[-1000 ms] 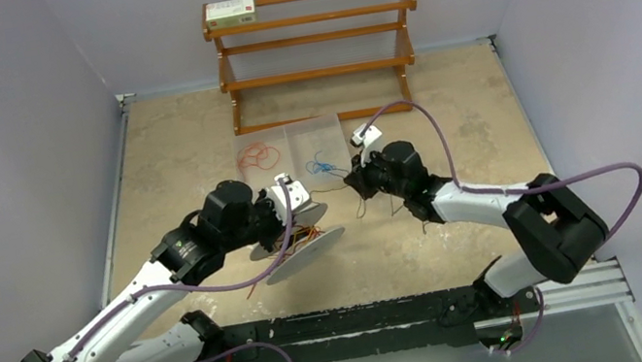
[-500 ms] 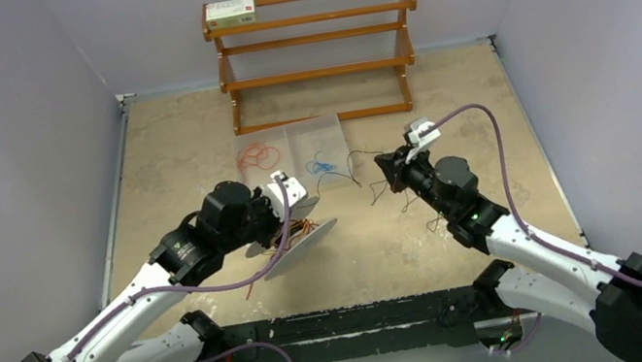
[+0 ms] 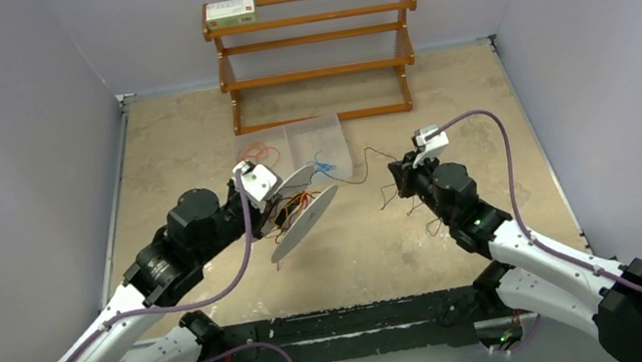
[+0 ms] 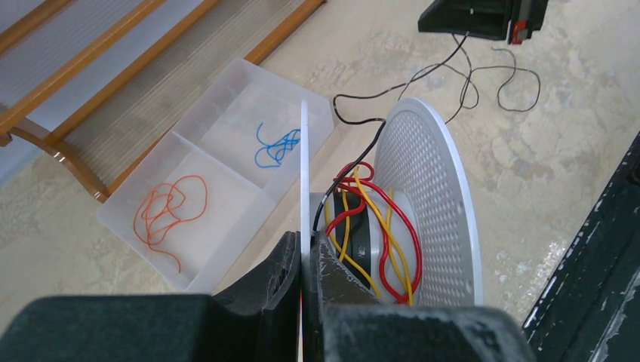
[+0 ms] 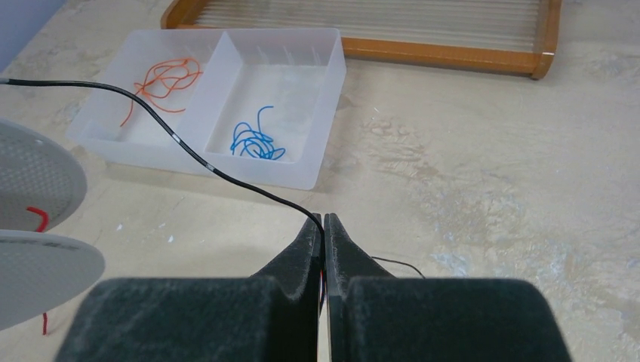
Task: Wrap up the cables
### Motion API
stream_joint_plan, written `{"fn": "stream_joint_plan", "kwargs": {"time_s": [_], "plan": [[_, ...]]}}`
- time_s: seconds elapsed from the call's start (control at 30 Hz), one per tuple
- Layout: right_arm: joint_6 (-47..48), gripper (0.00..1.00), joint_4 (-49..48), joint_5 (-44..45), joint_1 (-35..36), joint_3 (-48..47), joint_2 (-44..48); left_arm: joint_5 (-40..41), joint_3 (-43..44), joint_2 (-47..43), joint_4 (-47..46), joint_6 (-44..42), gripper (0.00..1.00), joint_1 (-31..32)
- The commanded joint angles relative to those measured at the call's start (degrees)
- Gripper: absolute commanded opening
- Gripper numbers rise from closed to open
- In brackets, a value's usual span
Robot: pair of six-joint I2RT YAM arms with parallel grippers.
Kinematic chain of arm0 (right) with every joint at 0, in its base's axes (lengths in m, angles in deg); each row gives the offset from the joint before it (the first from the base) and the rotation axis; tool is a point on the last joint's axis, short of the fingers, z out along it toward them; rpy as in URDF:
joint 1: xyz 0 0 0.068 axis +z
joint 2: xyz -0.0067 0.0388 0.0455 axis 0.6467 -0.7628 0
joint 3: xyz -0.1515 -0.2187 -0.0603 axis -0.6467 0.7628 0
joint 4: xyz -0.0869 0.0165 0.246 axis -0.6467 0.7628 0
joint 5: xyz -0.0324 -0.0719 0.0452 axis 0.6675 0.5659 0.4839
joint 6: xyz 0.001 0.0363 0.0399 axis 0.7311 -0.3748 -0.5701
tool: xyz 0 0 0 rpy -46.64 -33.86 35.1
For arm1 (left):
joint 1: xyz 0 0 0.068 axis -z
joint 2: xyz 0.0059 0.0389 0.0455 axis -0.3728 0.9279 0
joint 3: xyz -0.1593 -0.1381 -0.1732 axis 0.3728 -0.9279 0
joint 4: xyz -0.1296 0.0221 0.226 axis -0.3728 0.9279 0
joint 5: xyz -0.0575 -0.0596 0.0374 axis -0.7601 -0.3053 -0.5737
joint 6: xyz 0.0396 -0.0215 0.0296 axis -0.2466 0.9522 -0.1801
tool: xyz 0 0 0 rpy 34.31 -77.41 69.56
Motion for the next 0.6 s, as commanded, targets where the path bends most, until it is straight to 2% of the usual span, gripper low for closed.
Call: {"fn": "stream_joint_plan", "kwargs": {"time_s": [0.0, 0.33, 0.57], "plan": [[-2.19, 0.00, -1.78, 1.80, -0.17, 0.93, 0.38, -1.23, 3.37, -2.78, -8.13, 3.65, 0.00, -0.17], [-6.41, 0.00, -3.01, 1.24, -0.26, 2.13, -0.24, -4.31, 5.15, -4.59, -16.16, 11.68, 0.00, -0.17], [-11.91, 0.00, -8.07, -2.00, -0.56, 4.60, -2.43, -2.77, 7.52, -5.11, -18.81, 17.40, 0.00, -0.21]]}}
